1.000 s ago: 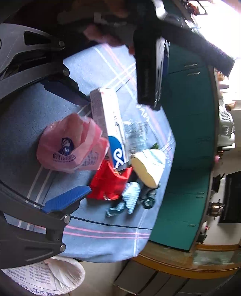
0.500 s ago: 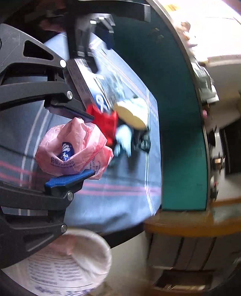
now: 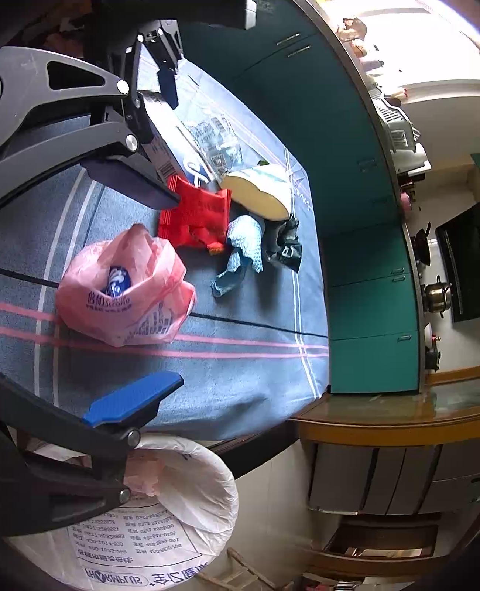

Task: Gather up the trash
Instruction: 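Grasp the pink plastic bag with the right tool while the left tool moves toward the ointment box, then grasp the white ointment box with the left tool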

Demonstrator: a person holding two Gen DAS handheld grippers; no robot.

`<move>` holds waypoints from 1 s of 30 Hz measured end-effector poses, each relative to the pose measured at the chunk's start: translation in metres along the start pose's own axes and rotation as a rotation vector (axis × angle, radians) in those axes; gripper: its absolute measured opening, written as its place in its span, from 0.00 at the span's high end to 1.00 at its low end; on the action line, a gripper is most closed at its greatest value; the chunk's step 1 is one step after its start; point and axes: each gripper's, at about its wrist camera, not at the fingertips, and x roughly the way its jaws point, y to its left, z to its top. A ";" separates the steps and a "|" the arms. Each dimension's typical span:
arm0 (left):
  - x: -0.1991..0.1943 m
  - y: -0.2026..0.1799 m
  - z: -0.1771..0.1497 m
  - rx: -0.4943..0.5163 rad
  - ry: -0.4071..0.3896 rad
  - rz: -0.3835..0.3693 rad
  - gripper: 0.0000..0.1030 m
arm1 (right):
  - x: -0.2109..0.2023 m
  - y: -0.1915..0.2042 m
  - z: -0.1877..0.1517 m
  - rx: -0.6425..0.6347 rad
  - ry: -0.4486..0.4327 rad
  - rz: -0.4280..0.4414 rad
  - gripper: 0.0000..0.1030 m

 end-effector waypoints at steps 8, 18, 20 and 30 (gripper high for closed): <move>-0.012 -0.024 -0.008 0.075 0.002 -0.049 0.54 | 0.005 -0.001 -0.001 -0.001 0.017 -0.007 0.15; -0.006 -0.046 -0.010 0.141 0.004 -0.013 0.38 | 0.009 0.003 -0.003 -0.013 0.030 -0.008 0.15; -0.004 -0.046 -0.009 0.133 0.004 -0.015 0.38 | 0.010 0.004 -0.003 -0.017 0.032 -0.008 0.15; -0.011 -0.045 -0.008 0.129 -0.021 -0.043 0.55 | 0.013 0.004 -0.003 -0.020 0.037 -0.009 0.15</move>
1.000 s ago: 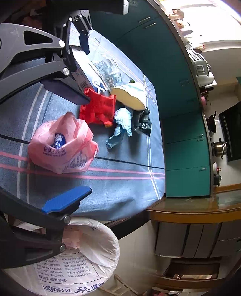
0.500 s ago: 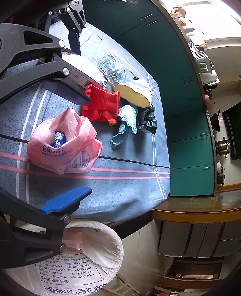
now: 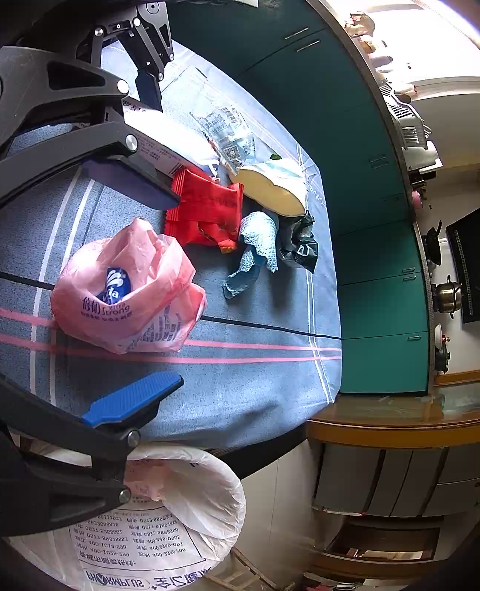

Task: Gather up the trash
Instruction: 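Grasp the white ointment box with the left tool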

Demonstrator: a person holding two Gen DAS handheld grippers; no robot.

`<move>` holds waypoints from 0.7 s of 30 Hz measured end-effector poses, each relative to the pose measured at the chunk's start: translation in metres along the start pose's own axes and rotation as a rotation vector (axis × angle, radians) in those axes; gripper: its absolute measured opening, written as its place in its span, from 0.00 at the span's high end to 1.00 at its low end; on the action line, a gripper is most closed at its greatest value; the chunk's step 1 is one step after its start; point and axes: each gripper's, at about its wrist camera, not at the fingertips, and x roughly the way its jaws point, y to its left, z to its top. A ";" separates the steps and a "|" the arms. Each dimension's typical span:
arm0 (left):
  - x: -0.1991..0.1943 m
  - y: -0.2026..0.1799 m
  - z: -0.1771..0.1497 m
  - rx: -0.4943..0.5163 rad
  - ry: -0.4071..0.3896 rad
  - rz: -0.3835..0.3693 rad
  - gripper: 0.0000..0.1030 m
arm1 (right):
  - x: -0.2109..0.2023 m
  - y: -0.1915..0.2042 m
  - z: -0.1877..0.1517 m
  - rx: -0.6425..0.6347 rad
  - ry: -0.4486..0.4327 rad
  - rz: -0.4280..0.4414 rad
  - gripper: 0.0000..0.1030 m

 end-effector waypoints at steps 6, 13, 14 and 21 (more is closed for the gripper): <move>-0.033 0.008 -0.001 -0.001 -0.094 0.037 0.55 | 0.007 0.000 -0.001 -0.002 0.021 -0.016 0.15; -0.053 0.020 0.008 -0.030 -0.179 0.107 0.55 | 0.013 0.007 -0.002 -0.032 0.037 -0.014 0.26; -0.054 0.021 0.009 -0.035 -0.183 0.115 0.55 | 0.013 0.009 -0.003 -0.039 0.041 -0.011 0.33; -0.052 0.020 0.008 -0.037 -0.190 0.153 0.55 | 0.008 0.014 -0.002 -0.064 0.006 -0.008 0.45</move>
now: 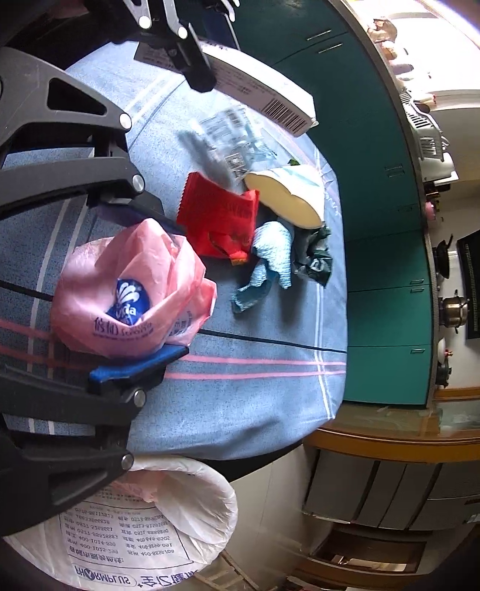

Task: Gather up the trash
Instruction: 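Grasp the white ointment box with the left tool, then carry the box over the bin and open the left tool while the right tool drops the pink bag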

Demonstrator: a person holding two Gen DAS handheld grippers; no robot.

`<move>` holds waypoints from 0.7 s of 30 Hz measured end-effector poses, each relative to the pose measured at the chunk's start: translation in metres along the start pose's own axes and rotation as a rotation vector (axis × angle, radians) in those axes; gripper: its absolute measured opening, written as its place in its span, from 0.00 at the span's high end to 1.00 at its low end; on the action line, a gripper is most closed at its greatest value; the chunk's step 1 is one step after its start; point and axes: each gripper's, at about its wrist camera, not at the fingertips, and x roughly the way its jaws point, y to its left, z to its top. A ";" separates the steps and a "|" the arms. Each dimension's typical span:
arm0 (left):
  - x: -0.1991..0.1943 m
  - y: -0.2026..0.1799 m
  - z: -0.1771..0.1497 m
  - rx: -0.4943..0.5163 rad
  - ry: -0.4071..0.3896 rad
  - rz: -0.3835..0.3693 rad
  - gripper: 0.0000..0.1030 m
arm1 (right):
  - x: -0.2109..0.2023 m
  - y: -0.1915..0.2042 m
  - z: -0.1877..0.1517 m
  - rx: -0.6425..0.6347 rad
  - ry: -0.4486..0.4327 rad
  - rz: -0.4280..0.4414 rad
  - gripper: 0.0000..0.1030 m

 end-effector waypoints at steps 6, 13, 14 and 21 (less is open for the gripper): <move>0.005 -0.001 0.000 -0.001 0.006 0.006 0.54 | -0.004 -0.004 0.001 0.018 -0.019 0.002 0.45; 0.011 0.000 -0.001 -0.012 0.026 0.003 0.54 | -0.003 -0.002 0.001 0.011 -0.012 0.007 0.45; 0.011 0.000 -0.001 -0.012 0.025 0.005 0.54 | -0.004 -0.002 0.001 0.011 -0.015 0.007 0.45; 0.011 0.001 -0.001 -0.022 0.021 0.008 0.54 | -0.007 -0.002 0.001 0.011 -0.024 0.009 0.45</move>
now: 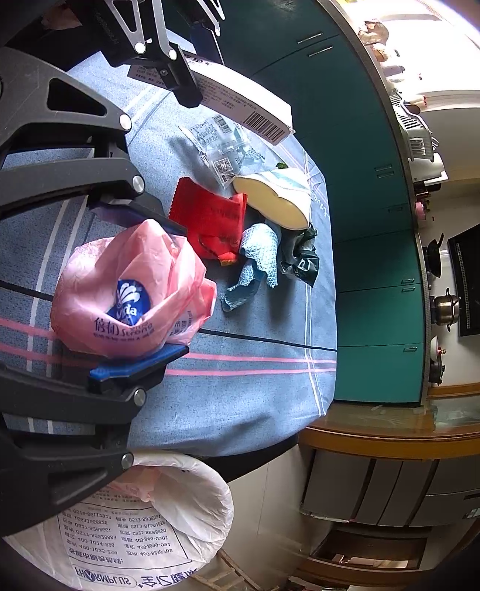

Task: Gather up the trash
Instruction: 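Carry the box over the bin and open the left tool while the right tool drops the pink bag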

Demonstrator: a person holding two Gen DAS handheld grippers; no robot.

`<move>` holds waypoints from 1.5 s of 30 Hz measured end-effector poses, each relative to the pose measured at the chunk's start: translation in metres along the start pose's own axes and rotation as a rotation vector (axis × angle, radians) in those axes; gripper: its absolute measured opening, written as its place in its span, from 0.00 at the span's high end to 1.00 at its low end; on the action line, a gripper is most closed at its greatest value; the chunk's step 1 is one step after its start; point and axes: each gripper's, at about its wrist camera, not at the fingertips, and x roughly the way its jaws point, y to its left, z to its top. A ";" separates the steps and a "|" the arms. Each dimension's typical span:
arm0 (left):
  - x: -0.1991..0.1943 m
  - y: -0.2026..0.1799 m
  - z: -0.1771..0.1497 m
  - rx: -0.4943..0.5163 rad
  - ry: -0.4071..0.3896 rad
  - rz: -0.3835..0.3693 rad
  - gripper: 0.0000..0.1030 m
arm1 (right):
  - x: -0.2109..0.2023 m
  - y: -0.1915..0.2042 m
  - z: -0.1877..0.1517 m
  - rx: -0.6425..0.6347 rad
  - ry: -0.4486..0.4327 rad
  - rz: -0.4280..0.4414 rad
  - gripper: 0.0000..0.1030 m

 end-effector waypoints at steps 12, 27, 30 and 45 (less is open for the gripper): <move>-0.004 -0.006 0.009 -0.009 -0.020 -0.032 0.55 | -0.066 -0.070 0.014 0.156 -0.219 -0.122 0.45; 0.015 -0.161 0.054 0.243 -0.026 -0.301 0.55 | -0.141 -0.188 -0.028 0.442 -0.309 -0.356 0.45; 0.026 -0.207 0.057 0.300 0.007 -0.364 0.55 | -0.145 -0.192 -0.032 0.440 -0.314 -0.404 0.45; 0.039 -0.285 0.050 0.391 0.000 -0.435 0.24 | -0.151 -0.201 -0.043 0.447 -0.317 -0.512 0.45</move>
